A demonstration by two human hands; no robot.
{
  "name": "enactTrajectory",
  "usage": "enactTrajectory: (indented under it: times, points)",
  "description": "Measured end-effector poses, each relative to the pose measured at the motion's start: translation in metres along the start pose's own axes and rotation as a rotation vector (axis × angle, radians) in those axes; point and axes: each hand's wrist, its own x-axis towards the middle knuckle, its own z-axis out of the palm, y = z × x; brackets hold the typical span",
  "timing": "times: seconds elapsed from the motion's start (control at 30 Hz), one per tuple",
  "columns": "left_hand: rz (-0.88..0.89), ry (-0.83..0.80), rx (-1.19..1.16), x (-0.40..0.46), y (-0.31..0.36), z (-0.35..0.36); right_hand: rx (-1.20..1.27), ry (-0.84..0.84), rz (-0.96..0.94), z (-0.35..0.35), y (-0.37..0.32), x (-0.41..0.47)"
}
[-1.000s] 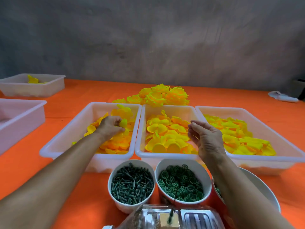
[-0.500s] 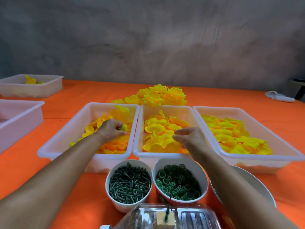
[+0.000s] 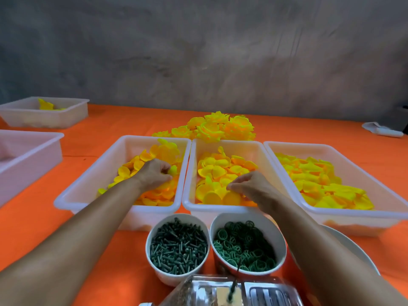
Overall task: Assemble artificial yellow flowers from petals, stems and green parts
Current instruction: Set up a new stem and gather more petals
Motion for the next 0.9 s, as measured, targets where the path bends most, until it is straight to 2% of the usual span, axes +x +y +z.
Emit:
enactTrajectory:
  times: [0.1, 0.17, 0.23, 0.4, 0.53, 0.7, 0.9]
  points:
    - [-0.053, 0.009, -0.016, -0.003, 0.0, -0.003, 0.036, 0.104, -0.202, -0.008, -0.016, -0.02]
    - [-0.074, 0.021, 0.004, -0.005, 0.001, -0.007, 0.141, 0.035, -0.316, -0.019, -0.027, -0.045]
    - [-0.109, 0.007, 0.034, -0.009, 0.004, -0.011, 0.137, -0.095, -0.389, -0.032, -0.033, -0.078]
    - [-0.17, -0.026, 0.199, -0.023, 0.019, -0.019, 0.283, -0.428, -0.306, -0.052, -0.02, -0.155]
    - [-0.166, 0.037, 0.253, -0.036, 0.031, -0.023, 0.201, -0.511, -0.325, -0.047, -0.016, -0.185]
    - [-0.149, 0.04, 0.225, -0.045, 0.038, -0.021, 0.232, -0.425, -0.438, -0.027, -0.024, -0.203]
    - [-0.131, 0.035, 0.267, -0.048, 0.022, -0.009, 0.147, -0.168, -0.506, -0.007, -0.026, -0.204]
